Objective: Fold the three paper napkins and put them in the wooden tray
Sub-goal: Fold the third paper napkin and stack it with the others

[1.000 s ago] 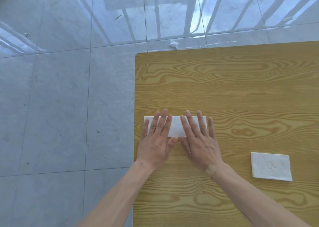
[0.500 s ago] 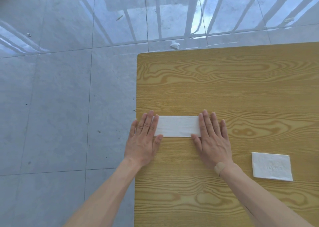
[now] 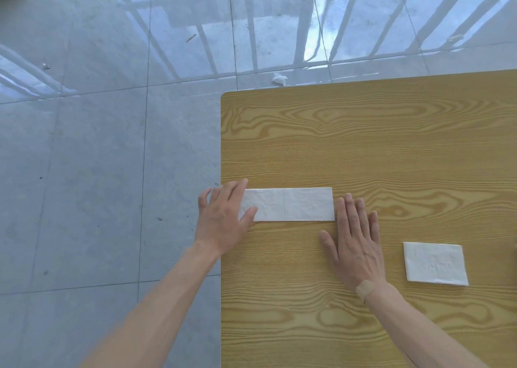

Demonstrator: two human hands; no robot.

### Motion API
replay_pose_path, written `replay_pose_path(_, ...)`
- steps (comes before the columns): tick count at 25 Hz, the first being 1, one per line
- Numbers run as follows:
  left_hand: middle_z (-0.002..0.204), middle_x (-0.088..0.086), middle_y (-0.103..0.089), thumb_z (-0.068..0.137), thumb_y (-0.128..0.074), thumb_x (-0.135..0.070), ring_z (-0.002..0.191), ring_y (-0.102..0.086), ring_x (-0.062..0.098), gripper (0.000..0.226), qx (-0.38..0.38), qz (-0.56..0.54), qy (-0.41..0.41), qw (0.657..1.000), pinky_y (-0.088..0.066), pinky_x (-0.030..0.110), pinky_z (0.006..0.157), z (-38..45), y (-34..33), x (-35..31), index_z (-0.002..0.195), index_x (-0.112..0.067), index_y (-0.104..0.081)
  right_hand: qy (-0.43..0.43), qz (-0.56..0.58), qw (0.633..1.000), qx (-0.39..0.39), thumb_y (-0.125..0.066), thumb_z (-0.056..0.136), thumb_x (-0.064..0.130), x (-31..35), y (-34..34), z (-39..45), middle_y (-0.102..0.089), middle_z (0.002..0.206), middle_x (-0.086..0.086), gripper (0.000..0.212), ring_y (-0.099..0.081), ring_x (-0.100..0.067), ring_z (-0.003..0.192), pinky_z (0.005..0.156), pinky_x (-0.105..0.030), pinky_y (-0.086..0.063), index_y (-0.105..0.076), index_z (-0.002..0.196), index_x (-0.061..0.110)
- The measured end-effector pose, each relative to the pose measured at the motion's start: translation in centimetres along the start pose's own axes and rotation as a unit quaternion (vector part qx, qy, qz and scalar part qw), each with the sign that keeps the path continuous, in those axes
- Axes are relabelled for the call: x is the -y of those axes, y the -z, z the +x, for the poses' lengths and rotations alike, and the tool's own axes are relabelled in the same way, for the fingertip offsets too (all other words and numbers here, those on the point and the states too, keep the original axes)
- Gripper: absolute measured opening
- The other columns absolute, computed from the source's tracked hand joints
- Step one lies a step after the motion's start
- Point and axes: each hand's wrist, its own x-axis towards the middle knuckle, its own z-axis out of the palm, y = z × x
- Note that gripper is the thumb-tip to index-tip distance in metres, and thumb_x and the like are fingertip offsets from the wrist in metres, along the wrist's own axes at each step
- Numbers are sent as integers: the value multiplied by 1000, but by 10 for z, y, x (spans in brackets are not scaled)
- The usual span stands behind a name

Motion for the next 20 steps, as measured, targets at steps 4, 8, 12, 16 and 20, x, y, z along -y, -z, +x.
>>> replay_pose_path(4, 122, -2, -54, 87, -62, -38, 115, -51, 19, 56, 55, 25, 17, 998, -22, 39, 102, 22, 15, 1, 140, -24, -49, -45, -3, 999, 0, -23, 98, 57, 1, -5, -15, -6, 167, -9, 77, 0, -27, 154, 123, -54, -8, -10, 157, 9)
replay_pose_path(8, 100, -8, -55, 78, -65, -33, 102, -49, 17, 46, 106, -6, 67, 992, -27, 36, 88, 39, 21, -3, 122, -32, -53, -49, -14, 999, -1, -22, 97, 57, 2, -7, -14, -6, 167, -8, 77, 0, -27, 154, 123, -53, -7, -10, 158, 10)
replay_pose_path(12, 99, -6, -49, 76, -67, -35, 106, -47, 20, 31, 172, 5, 101, 980, -28, 37, 85, 51, 22, -3, 105, -28, -58, -55, -19, 998, -2, -24, 97, 56, 2, -8, -14, -6, 167, -6, 77, 0, -25, 154, 123, -53, -7, -9, 158, 12)
replay_pose_path(16, 99, -2, -46, 79, -65, -33, 98, -46, 19, 18, 167, -30, 101, 980, -36, 33, 79, 46, 20, -1, 91, -25, -54, -56, -14, 998, -9, -26, 96, 56, 2, -8, -14, -7, 167, -5, 77, -1, -25, 154, 123, -52, -7, -10, 158, 12)
replay_pose_path(20, 75, -4, -51, 85, -63, -28, 68, -50, 16, 19, 167, -184, 151, 957, -40, 28, 57, 34, 23, -1, 77, -20, -48, -58, -11, 998, -10, -28, 96, 55, 3, -8, -13, -7, 167, -5, 77, -2, -24, 154, 123, -52, -8, -12, 158, 13)
